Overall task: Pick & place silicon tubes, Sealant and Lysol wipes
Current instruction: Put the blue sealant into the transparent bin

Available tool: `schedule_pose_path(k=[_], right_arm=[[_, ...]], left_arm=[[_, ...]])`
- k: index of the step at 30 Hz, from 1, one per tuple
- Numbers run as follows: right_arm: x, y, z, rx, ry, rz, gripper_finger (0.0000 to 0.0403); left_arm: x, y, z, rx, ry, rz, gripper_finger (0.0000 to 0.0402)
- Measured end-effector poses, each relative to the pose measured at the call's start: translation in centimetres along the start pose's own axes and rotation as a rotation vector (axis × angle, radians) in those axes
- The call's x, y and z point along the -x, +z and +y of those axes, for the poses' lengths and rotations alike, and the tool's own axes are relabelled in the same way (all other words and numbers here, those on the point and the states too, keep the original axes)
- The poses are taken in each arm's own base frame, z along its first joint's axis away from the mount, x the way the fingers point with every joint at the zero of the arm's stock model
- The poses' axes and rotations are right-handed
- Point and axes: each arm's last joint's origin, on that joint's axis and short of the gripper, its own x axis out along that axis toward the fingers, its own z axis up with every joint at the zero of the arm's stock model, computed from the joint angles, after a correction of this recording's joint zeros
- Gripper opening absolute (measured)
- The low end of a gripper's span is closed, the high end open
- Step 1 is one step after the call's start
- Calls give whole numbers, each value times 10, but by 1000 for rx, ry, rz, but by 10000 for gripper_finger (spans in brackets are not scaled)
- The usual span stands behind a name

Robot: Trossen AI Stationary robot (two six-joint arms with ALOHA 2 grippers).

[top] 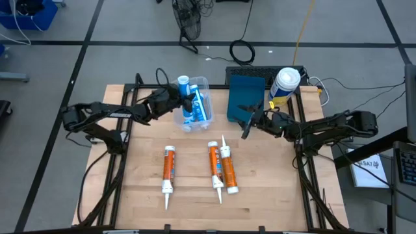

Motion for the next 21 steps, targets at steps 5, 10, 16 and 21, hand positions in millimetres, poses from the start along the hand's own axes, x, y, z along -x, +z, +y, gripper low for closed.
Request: schedule_pose_path(k=[5, 10, 16, 21], right_arm=[[0, 0, 0, 4, 1, 3, 231], [0, -2, 0, 10, 3, 23, 227], [0, -4, 1, 14, 7, 46, 226], [0, -5, 1, 15, 7, 49, 226]], left_arm=[[-1, -6, 1, 22, 14, 49, 237], [-1, -8, 2, 37, 27, 70, 238], [0, -7, 2, 38, 24, 75, 239], [7, 1, -1, 35, -21, 66, 260]])
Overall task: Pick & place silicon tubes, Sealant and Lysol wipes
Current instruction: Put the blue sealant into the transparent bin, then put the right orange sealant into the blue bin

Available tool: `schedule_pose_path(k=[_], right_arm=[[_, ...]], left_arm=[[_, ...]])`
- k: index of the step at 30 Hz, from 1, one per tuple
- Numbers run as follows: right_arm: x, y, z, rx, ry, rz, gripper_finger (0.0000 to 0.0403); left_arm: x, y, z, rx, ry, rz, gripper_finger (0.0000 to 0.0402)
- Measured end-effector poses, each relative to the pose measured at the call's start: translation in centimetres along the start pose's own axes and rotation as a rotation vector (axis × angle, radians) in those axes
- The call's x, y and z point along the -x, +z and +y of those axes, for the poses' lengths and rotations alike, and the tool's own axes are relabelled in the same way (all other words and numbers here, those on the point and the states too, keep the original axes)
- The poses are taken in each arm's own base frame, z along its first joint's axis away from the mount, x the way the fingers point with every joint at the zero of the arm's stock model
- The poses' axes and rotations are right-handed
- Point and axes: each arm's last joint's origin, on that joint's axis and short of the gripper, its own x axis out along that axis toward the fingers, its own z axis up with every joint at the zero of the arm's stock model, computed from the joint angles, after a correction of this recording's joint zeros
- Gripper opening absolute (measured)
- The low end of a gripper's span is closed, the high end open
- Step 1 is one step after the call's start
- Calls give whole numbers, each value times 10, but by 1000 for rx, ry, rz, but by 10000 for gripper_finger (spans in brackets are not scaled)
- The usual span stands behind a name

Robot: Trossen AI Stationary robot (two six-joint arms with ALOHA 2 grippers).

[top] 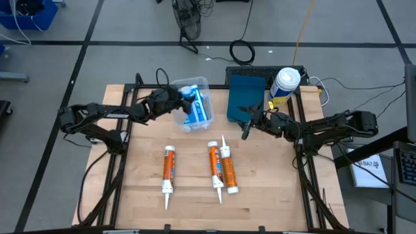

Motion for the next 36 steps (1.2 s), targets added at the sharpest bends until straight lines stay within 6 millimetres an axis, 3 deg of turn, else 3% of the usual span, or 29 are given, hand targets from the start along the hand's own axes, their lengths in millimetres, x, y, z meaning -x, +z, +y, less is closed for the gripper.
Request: schedule_pose_path(k=[8, 22, 28, 36], right_arm=[[0, 0, 0, 0, 0, 1, 224], [0, -2, 0, 7, 4, 26, 220], [0, -2, 0, 7, 4, 26, 219], [0, -3, 1, 8, 10, 29, 221]], left_arm=[[15, 18, -5, -44, -31, -77, 279], [49, 50, -16, -38, -122, -222, 258], [52, 43, -26, -51, -195, -165, 266], [49, 17, -38, -166, -375, 70, 245]])
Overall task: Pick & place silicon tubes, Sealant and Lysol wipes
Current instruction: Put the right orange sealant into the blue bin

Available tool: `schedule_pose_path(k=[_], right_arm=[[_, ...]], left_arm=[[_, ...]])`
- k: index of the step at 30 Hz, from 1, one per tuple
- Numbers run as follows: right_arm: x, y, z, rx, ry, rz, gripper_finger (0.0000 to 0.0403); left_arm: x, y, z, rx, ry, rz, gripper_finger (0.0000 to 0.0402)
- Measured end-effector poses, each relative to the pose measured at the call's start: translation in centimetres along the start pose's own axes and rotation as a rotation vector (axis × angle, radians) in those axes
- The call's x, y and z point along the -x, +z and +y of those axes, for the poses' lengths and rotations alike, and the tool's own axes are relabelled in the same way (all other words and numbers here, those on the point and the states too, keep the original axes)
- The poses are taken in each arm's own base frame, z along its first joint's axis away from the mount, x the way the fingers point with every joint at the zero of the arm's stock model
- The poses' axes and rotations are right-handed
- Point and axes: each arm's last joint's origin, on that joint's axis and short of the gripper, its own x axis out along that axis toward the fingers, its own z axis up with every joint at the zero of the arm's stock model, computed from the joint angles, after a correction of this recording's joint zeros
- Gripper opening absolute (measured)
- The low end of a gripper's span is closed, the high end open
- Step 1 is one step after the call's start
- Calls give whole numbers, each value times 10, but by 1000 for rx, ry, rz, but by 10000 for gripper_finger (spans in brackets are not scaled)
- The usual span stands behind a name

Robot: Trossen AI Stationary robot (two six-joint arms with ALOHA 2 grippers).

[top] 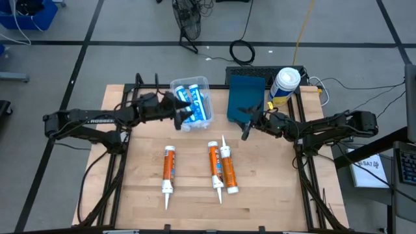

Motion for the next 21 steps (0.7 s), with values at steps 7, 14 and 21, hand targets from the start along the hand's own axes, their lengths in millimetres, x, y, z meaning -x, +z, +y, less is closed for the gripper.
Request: schedule_pose_path(k=[7, 14, 21], right_arm=[[2, 5, 26, -14, 334, 23, 221], [-3, 25, 64, 122, 441, 493, 221], [-3, 45, 97, 110, 390, 782, 218]], left_arm=[[0, -8, -15, -216, -102, 53, 227], [0, -8, -15, -260, -76, 45, 227], [0, -7, -15, -257, -69, 40, 225]])
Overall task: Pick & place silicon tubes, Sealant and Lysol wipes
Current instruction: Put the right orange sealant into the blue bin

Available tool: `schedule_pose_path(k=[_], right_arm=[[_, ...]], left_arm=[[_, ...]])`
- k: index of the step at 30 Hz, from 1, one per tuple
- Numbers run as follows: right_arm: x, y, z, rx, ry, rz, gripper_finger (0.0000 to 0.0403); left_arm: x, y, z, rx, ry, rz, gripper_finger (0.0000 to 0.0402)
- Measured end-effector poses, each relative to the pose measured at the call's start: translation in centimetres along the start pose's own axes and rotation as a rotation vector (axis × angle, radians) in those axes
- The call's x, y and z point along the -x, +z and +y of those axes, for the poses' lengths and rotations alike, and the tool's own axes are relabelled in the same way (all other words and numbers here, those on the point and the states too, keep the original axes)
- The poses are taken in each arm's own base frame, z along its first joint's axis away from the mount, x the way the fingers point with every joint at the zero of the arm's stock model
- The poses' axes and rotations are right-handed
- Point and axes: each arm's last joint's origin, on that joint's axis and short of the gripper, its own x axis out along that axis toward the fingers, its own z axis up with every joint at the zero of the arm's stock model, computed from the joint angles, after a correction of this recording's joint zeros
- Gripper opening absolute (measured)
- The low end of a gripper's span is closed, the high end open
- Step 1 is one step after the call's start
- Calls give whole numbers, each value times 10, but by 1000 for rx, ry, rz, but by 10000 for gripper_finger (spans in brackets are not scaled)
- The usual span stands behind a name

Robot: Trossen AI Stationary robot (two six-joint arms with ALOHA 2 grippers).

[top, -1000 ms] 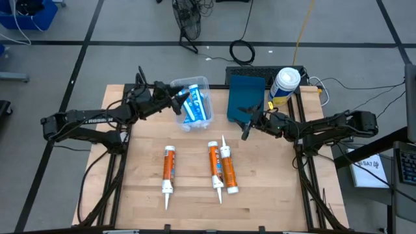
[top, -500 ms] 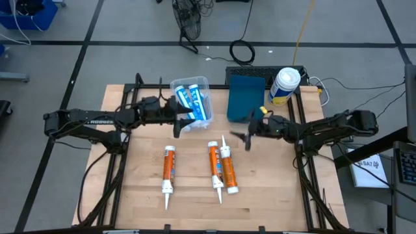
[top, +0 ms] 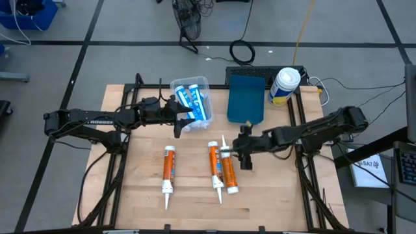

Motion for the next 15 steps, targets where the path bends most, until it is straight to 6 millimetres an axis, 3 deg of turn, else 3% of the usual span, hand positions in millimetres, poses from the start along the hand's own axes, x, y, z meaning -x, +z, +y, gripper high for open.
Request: schedule_pose_path(k=[5, 9, 15], right_arm=[[-6, 18, 34, -81, 33, 131, 216], [-22, 27, 59, -167, 86, 199, 224], [-57, 26, 60, -439, 32, 288, 233]], left_arm=[[0, 1, 0, 0, 0, -11, 226], [0, 1, 0, 1, -1, -14, 232], [0, 2, 0, 1, -1, -18, 232]])
